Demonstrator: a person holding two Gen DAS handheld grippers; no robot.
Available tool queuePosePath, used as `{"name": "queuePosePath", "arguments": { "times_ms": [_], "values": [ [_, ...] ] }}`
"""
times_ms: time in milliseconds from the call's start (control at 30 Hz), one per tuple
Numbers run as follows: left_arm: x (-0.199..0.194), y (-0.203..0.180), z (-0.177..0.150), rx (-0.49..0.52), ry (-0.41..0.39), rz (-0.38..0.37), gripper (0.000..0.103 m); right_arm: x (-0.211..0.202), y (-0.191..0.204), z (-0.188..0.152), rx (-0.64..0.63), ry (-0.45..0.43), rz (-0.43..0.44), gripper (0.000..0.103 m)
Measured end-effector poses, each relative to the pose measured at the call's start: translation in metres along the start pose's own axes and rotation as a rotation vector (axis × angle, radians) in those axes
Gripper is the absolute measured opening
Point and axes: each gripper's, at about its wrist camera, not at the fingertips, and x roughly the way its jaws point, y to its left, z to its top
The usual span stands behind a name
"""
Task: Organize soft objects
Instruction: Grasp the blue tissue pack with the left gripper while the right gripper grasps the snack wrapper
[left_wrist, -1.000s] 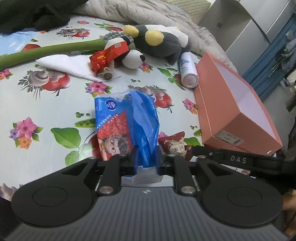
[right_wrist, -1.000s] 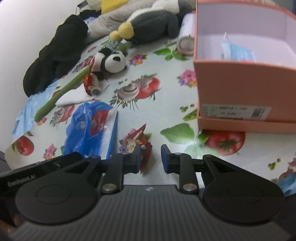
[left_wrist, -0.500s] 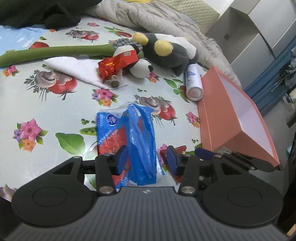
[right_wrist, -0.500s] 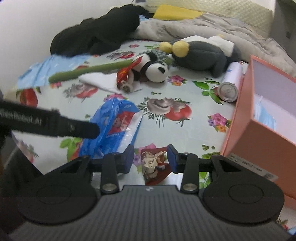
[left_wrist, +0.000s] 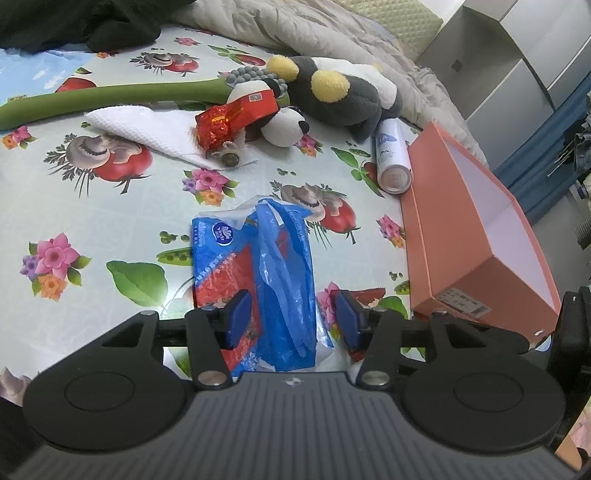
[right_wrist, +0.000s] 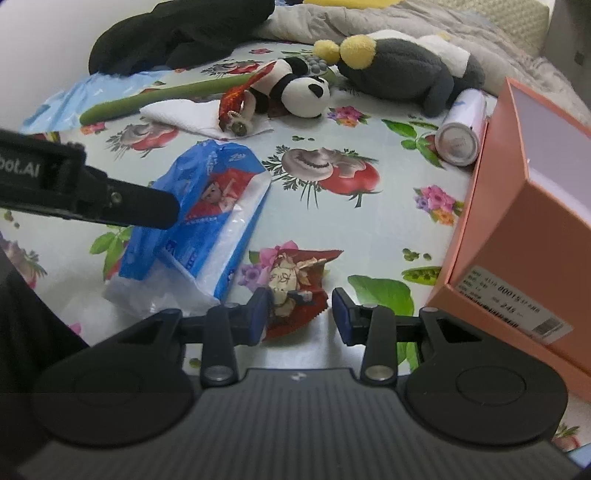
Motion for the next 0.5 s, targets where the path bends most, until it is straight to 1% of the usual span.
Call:
{"name": "queuePosePath", "arguments": {
  "times_ms": [133,367,500],
  "values": [
    [0.003,-0.004,0.000,0.014,0.004,0.009,0.057,-0.001,-0.003,-0.002,0.020,-0.003,-0.003,0.028],
    [0.010,-0.012,-0.003,0.063,0.005,0.055,0.057,-0.012,-0.014,-0.004,0.062,-0.013,-0.021,0.028],
    [0.015,-0.012,-0.004,0.071,0.006,0.072,0.057,-0.018,-0.016,-0.007,0.075,-0.016,-0.028,0.028]
  ]
}}
